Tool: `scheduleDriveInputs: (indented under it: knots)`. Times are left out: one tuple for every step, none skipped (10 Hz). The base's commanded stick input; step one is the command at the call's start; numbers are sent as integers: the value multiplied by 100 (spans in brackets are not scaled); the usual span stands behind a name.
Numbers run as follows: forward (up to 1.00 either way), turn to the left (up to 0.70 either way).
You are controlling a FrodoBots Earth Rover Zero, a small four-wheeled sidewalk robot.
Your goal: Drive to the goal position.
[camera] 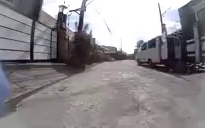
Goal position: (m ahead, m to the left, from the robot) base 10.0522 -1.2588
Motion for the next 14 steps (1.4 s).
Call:
scheduleDriveInputs:
  knots:
    - [100,0]
    - [100,1]
    - [100,4]
    - [100,1]
    - [100,0]
    - [100,-20]
    - [100,-38]
    - [100,-40]
    - [100,-40]
    - [100,-40]
    - [100,-20]
    - [100,9]
    - [100,3]
    - [100,0]
